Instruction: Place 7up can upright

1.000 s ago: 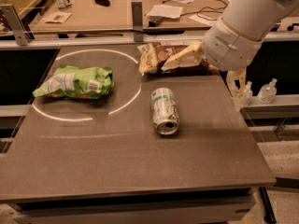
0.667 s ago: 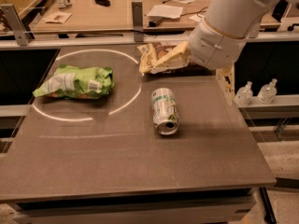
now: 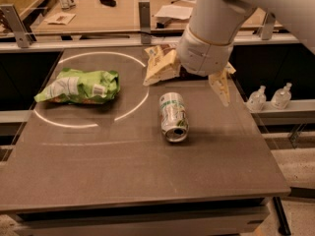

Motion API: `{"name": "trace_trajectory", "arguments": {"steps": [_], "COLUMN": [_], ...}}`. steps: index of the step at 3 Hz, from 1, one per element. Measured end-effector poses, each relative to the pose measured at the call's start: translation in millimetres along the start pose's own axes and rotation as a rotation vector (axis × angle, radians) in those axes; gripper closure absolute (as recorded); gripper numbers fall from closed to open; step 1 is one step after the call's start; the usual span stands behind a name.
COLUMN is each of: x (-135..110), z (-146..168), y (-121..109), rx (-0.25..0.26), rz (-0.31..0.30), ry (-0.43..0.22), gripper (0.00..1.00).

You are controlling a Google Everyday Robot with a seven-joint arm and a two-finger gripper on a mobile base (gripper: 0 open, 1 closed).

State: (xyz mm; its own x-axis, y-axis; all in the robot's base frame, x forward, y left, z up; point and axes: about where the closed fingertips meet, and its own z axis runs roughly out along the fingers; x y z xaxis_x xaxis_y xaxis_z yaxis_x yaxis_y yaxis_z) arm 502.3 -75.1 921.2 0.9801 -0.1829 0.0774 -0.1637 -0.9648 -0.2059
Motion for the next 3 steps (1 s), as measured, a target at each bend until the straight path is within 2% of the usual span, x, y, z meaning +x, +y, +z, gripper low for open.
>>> {"name": "trace_trajectory", "arguments": {"steps": [1,2,3], "x": [6,7,7], "z": [13,27,38], "y": [-8,-16,-18], "rx": [0.023,0.043,0.041], "rz": [-0.07,-0.173,-0.234], "ry": [-0.034,-0.123,-0.172], "gripper": [0.0,0.0,0.0]}}
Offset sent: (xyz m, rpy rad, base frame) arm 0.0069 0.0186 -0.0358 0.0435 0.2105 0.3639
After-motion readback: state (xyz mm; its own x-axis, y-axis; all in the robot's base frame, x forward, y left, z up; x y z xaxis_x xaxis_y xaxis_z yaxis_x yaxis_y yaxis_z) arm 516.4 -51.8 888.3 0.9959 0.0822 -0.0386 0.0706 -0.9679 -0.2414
